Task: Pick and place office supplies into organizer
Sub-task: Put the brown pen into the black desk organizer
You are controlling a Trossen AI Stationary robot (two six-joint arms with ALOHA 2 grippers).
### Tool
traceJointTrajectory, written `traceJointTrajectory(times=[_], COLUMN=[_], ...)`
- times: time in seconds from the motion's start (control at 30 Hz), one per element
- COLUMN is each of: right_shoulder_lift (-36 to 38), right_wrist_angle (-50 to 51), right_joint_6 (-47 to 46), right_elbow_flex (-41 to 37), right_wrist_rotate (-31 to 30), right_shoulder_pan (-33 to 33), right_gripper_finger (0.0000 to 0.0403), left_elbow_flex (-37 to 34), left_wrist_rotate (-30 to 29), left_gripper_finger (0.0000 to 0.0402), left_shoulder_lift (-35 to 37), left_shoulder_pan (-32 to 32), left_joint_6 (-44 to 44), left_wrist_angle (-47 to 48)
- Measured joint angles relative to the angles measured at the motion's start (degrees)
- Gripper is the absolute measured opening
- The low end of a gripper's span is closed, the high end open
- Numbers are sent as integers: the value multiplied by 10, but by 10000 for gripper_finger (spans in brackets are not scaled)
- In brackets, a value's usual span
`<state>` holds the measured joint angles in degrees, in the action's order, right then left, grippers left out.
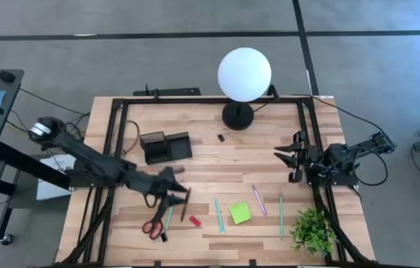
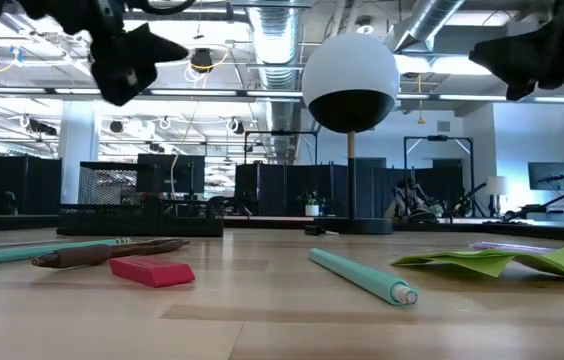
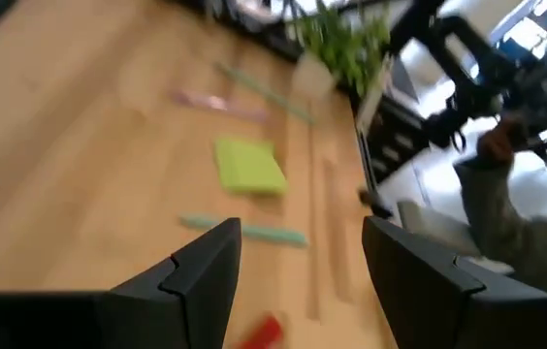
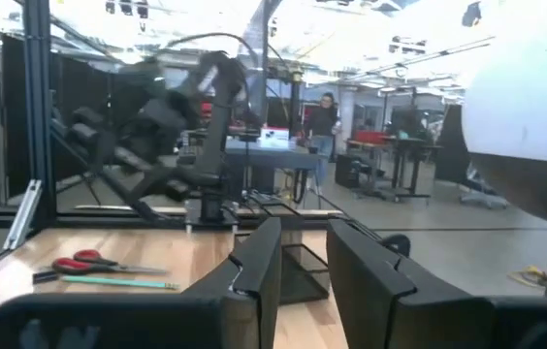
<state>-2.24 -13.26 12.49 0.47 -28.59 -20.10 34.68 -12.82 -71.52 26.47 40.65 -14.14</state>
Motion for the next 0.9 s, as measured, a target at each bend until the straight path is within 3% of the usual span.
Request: traceJointTrajectory(times=[0.4, 0.57, 0.73, 0.9], right_shoulder_lift=[0, 0, 0, 0], right_wrist_angle=[13, 30, 59, 97], right_joint_6=[-4, -4, -40, -112], right_elbow_flex=[0, 1, 1, 1], right_wrist_rotate=[0, 0, 1, 2], right_shoulder_pan=[0, 0, 0, 0], right_gripper_finger=[81, 81, 81, 81], left_elbow_flex=[160, 165, 166, 167], left_wrist_rotate=[-44, -39, 8, -16], left_gripper_finger=[213, 213, 212, 212], left_shoulder_lift=[-168, -235, -273, -275], left_shoulder_pan=[77, 76, 58, 59], left_joint_6=[278, 327, 387, 396], left_wrist_angle=[344, 337, 341, 338])
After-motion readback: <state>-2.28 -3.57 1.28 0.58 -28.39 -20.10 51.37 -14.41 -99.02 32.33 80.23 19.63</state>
